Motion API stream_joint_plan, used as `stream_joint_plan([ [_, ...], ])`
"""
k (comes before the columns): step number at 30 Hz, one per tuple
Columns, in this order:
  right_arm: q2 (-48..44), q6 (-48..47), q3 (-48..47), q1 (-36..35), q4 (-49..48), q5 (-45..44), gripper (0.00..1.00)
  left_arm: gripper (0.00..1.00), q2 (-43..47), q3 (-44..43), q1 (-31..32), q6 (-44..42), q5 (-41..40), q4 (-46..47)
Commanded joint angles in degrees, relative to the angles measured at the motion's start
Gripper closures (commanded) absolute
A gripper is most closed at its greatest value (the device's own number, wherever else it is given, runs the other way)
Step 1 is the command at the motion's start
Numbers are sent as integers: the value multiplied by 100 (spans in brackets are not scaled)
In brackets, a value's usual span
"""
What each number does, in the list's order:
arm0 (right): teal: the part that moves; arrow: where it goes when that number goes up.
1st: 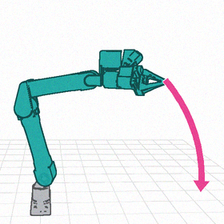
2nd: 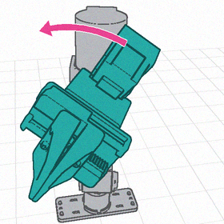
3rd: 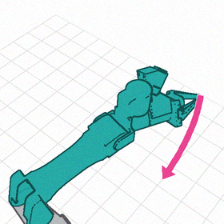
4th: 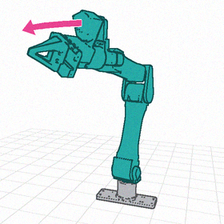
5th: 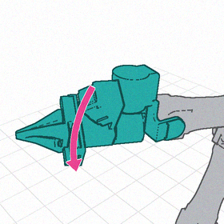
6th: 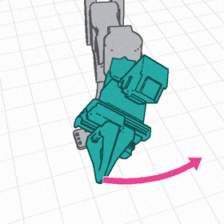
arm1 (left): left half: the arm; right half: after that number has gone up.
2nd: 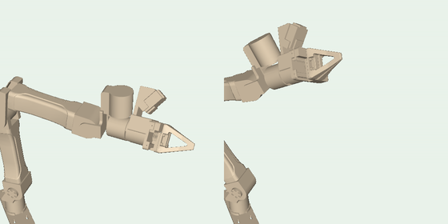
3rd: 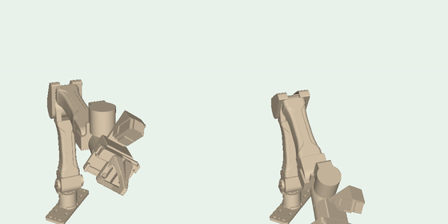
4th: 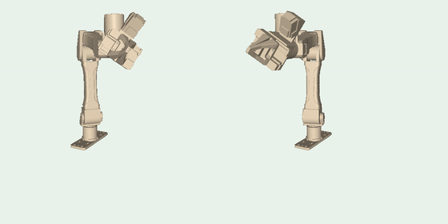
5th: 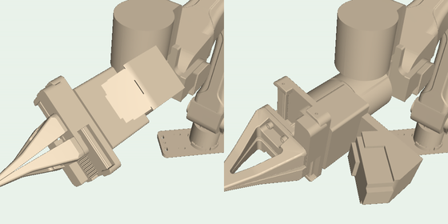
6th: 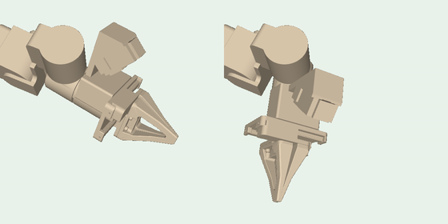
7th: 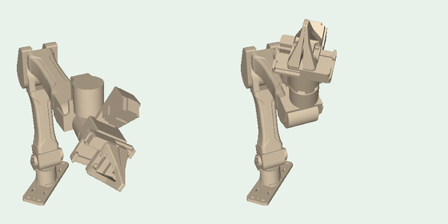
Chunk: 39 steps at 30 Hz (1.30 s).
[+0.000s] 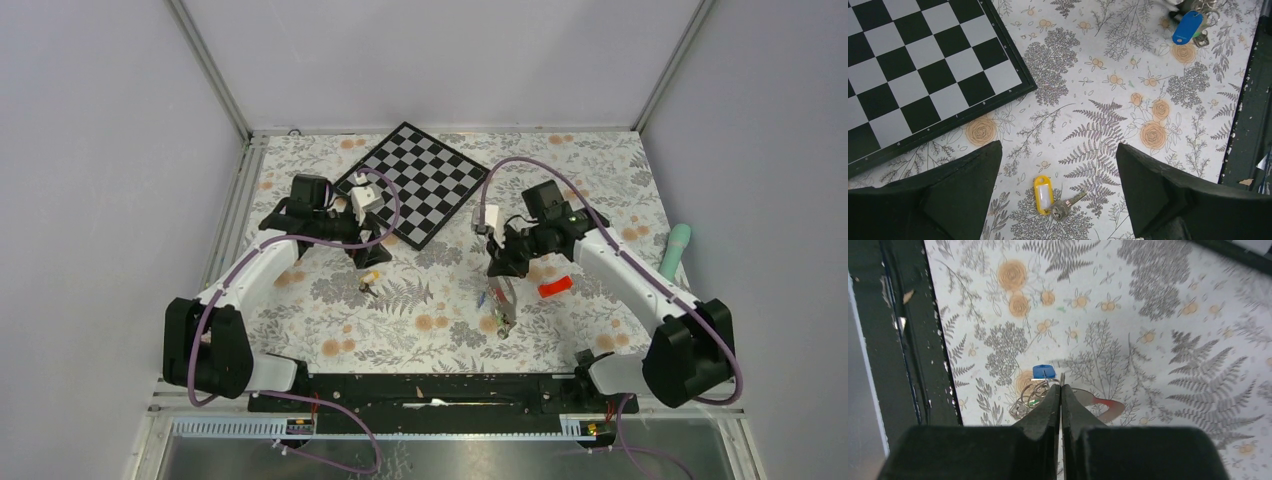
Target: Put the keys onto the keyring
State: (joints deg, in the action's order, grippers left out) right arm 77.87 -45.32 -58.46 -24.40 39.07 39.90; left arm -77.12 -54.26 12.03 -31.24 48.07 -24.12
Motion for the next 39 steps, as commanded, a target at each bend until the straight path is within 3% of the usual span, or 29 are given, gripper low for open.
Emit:
stream_joint_plan([
  [1, -416, 226, -605, 23, 187, 564, 100, 7, -98, -341, -19, -110, 468, 136],
  [8, -465, 607, -1091, 28, 21, 973, 100, 11, -341, -994, 260, 112, 746, 69],
  [21, -202, 1389, -1480, 23, -795, 1459, 100, 22, -943, -2489, 1590, 758, 1046, 56],
  [33, -241, 2150, -1274, 23, -1533, 1723, 100, 32, -994, -2396, 1932, 567, 1627, 382],
  [36, -239, 2411, -1204, 23, -1798, 1811, 100, 42, -974, -2335, 1934, 332, 1849, 382],
  [39, -219, 2590, -1156, 23, -1949, 1929, 100, 60, -964, -2289, 1942, 146, 1942, 339],
])
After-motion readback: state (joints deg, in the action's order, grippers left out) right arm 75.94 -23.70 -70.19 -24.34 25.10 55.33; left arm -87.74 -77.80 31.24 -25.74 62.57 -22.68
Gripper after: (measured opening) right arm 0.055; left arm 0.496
